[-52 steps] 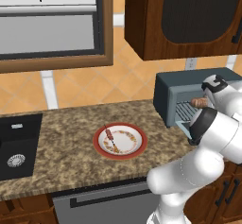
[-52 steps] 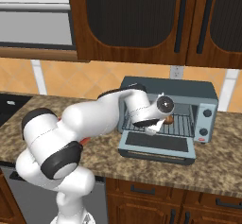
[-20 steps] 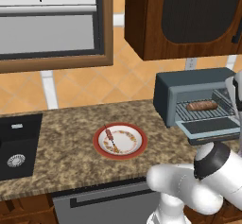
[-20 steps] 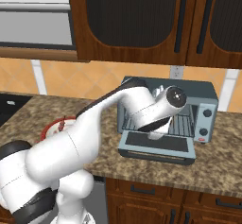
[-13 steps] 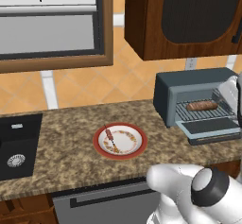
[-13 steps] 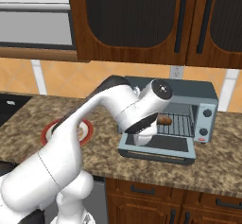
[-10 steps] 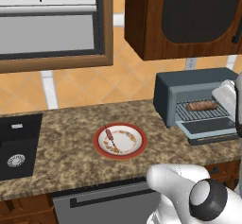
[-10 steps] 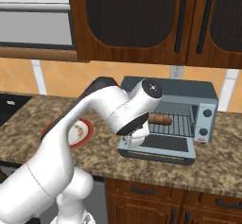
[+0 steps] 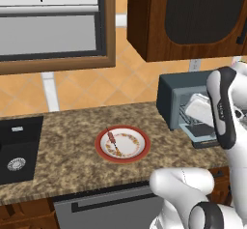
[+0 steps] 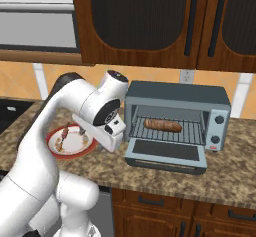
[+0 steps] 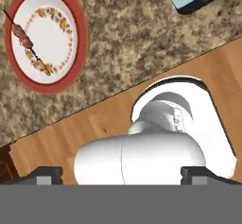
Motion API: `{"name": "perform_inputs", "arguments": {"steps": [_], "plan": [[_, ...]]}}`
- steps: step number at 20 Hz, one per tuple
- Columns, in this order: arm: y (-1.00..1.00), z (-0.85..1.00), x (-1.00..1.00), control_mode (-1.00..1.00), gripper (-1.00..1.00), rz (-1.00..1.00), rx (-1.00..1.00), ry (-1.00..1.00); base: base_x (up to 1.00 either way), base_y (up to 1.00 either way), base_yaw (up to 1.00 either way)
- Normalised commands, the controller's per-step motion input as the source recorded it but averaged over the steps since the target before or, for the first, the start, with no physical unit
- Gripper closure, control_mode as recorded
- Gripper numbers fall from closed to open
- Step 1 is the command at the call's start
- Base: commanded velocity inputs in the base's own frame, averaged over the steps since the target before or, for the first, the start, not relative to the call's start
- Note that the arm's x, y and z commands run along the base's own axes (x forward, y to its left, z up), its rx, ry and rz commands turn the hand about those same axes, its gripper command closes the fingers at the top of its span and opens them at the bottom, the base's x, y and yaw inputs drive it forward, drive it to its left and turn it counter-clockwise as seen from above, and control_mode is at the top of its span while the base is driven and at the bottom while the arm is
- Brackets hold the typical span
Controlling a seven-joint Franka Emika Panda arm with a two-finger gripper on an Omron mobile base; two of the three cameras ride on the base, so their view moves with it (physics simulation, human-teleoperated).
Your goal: Pick up the kebab skewer and baguette bread, and place them inside the toaster oven. Close the toaster oven door and start by setting the timer.
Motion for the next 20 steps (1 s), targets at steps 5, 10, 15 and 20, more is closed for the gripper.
{"name": "perform_inputs", "arguments": {"steps": [5, 10, 15, 20], "plan": [[0.99, -0.15, -0.3, -1.0, -1.0, 0.51, -0.2, 0.05, 0.0, 0.0, 0.0], [0.61, -0.17, 0.03, -1.0, -1.0, 0.36, -0.09, 0.0, 0.0, 0.0, 0.0], [0.44, -0.1, 0.37, -1.0, -1.0, 0.15, -0.01, 0.0, 0.0, 0.0, 0.0], [0.53, -0.01, 0.65, -1.0, -1.0, -0.02, -0.05, 0.0, 0.0, 0.0, 0.0]]}}
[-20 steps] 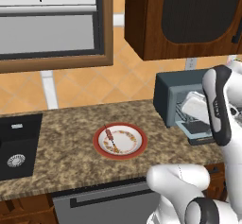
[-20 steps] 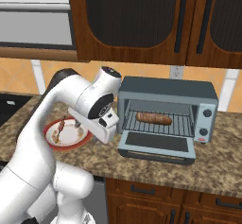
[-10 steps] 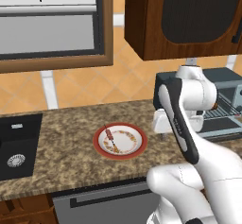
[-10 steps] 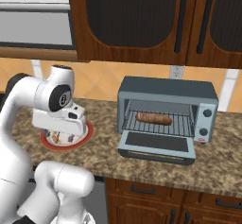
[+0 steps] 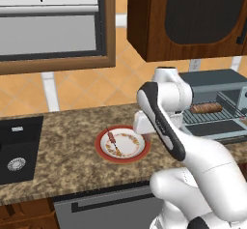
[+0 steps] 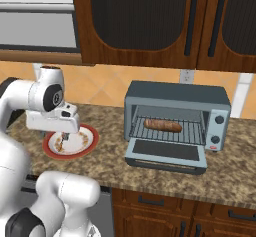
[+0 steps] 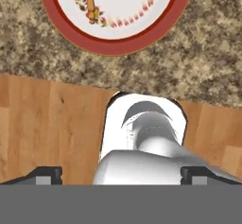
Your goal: Pick up the kebab skewer and baguette bread, and place them inside the toaster oven. Close the toaster oven door and start by setting the timer.
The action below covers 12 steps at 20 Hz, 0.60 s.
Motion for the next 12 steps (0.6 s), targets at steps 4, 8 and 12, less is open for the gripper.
{"name": "perform_inputs", "arguments": {"steps": [4, 8, 12], "plan": [[0.41, 0.0, 0.51, -1.0, -1.0, -0.14, -0.03, 0.04, 0.0, 0.0, 0.0], [0.33, -0.14, 0.38, -1.0, -1.0, -0.19, -0.02, 0.05, 0.0, 0.0, 0.0], [0.21, -0.36, 0.25, -1.0, -1.0, -0.1, -0.02, 0.03, 0.0, 0.0, 0.0]]}}
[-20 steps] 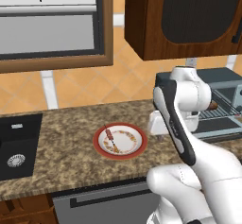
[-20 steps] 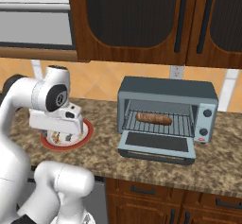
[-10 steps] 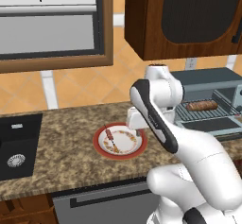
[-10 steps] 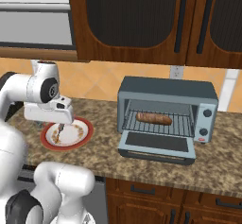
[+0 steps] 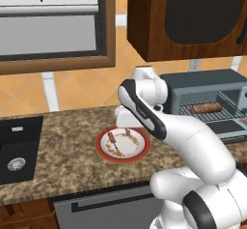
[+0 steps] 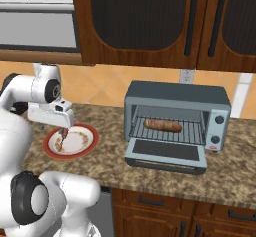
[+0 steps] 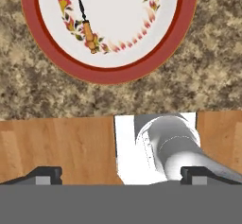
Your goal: Pick up the kebab skewer and baguette bread, and place them inside the toaster oven. Close the toaster oven door and start by setting the timer.
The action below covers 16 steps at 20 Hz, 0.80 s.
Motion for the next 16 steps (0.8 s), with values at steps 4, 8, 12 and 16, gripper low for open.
{"name": "perform_inputs", "arguments": {"steps": [4, 8, 12, 16], "plan": [[0.11, -0.47, 0.41, -1.0, -1.0, -0.03, -0.05, 0.0, 0.0, 0.0, 0.0], [0.34, -0.63, 0.52, -1.0, -1.0, 0.0, -0.08, -0.03, 0.0, 0.0, 0.0], [0.24, -0.47, 0.61, -1.0, -1.0, 0.04, -0.02, -0.01, 0.0, 0.0, 0.0], [0.1, -0.22, 0.32, -1.0, -1.0, 0.18, 0.0, 0.0, 0.0, 0.0, 0.0]]}}
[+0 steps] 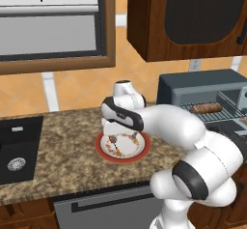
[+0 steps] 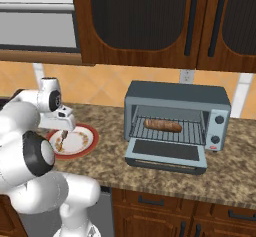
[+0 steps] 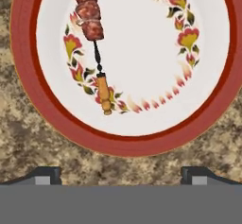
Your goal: Pick up the kebab skewer and baguette bread, and place them inside the toaster oven. Close the toaster oven door and start by setting the timer.
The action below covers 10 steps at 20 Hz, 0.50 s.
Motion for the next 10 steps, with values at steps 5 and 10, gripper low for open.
{"name": "perform_inputs", "arguments": {"steps": [5, 10], "plan": [[0.27, -0.54, 0.47, -1.0, -1.0, 0.15, 0.0, 0.0, 0.0, 0.0, 0.0], [0.21, -0.32, 0.43, -1.0, -1.0, 0.1, 0.0, 0.0, 0.0, 0.0, 0.0]]}}
